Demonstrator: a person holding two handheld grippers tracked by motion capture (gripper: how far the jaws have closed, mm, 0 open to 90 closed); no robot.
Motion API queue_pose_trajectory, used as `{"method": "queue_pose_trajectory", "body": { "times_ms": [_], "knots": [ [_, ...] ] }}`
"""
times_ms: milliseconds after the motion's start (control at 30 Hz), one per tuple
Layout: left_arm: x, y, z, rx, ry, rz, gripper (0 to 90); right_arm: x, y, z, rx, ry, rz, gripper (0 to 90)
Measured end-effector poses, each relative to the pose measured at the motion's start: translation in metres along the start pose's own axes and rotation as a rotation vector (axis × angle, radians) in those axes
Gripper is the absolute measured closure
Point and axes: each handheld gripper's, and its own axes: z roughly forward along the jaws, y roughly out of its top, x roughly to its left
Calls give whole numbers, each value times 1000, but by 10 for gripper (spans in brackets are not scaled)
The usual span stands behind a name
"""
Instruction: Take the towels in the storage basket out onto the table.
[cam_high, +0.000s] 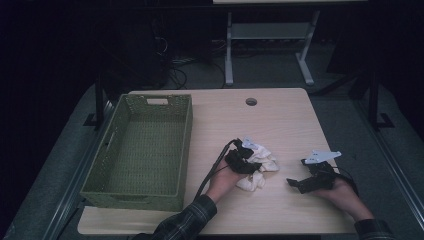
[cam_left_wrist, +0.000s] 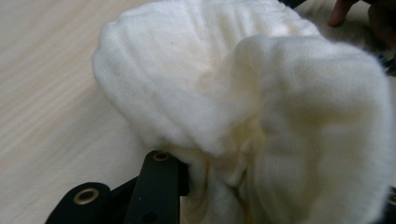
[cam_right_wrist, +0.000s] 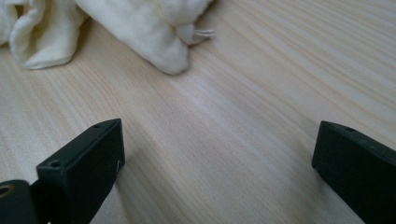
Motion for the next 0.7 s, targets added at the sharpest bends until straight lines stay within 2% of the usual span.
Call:
{"method": "queue_pose_trajectory", "body": {
  "times_ms": [67,100,133,167,233,267,333,400,467,700],
  "knots": [
    [-1,-3,5,13,-5,6,695,0,0,0,0,0,0,18],
    [-2,-4,9,1,-7,-9,694,0,0,0,0,-1,-1,18],
    [-2,-5,9,16,-3,11,691,0,0,0,-1,-1,-1,18],
    [-3,-5,10,10,-1,9,685,0,0,0,-1,-1,-1,18],
    [-3,-6,11,17,0,19,651,0,0,0,-1,-1,-1,18],
    [-3,-6,11,5,-3,4,619,0,0,0,-1,-1,-2,18],
    [-2,-6,8,17,1,16,533,0,0,0,-1,0,-1,18],
    [-2,-5,5,4,2,15,473,0,0,0,0,0,-2,18],
    [-2,-3,-1,-2,24,26,393,0,0,0,-1,0,-1,18],
    [-3,3,-29,-39,36,40,327,0,0,0,-2,1,3,18]
  ]
}}
